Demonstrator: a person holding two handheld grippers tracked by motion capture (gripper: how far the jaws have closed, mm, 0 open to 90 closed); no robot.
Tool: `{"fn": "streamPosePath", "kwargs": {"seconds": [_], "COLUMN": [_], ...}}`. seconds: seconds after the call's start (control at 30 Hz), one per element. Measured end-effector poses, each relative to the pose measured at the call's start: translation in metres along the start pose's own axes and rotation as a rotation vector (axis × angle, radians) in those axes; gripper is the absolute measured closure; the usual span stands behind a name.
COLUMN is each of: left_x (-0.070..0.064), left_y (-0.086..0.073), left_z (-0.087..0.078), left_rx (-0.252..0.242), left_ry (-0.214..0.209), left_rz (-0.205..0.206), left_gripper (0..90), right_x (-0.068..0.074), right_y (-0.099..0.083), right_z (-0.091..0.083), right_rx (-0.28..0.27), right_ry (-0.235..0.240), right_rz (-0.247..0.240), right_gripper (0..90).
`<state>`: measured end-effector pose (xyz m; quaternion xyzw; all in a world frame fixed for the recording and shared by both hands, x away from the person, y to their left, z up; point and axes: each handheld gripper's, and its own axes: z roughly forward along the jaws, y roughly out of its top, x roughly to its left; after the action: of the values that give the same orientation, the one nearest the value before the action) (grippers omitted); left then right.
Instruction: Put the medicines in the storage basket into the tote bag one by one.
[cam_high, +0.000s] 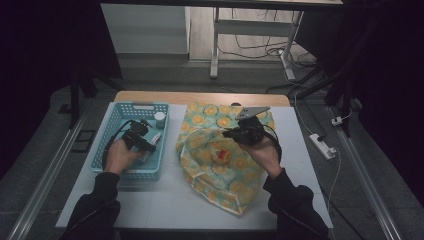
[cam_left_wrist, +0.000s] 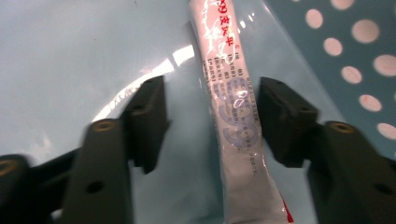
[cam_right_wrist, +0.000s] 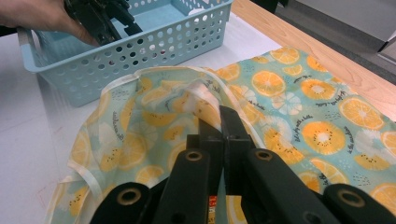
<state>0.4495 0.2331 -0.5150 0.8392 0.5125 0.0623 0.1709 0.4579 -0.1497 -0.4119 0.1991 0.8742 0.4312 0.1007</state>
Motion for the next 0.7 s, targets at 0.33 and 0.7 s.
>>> {"fn": "streamPosePath", "kwargs": {"seconds": [0.33, 0.7], "left_x": [0.0007, 0.0035], "left_y": [-0.0006, -0.0014], "left_z": [-0.0019, -0.0089], "left_rx": [-0.003, -0.037], "left_ry": [-0.028, -0.036], "left_rz": [-0.024, -0.080], "left_gripper": [70.9, 71.6], "right_x": [-0.0004, -0.0004], "right_y": [0.0000, 0.0004], "right_z": [-0.0006, -0.0015], "right_rx": [0.000, -0.004], "right_ry": [-0.002, -0.004], "right_rz": [-0.002, -0.001], "right_gripper": [89.5, 89.5]}}
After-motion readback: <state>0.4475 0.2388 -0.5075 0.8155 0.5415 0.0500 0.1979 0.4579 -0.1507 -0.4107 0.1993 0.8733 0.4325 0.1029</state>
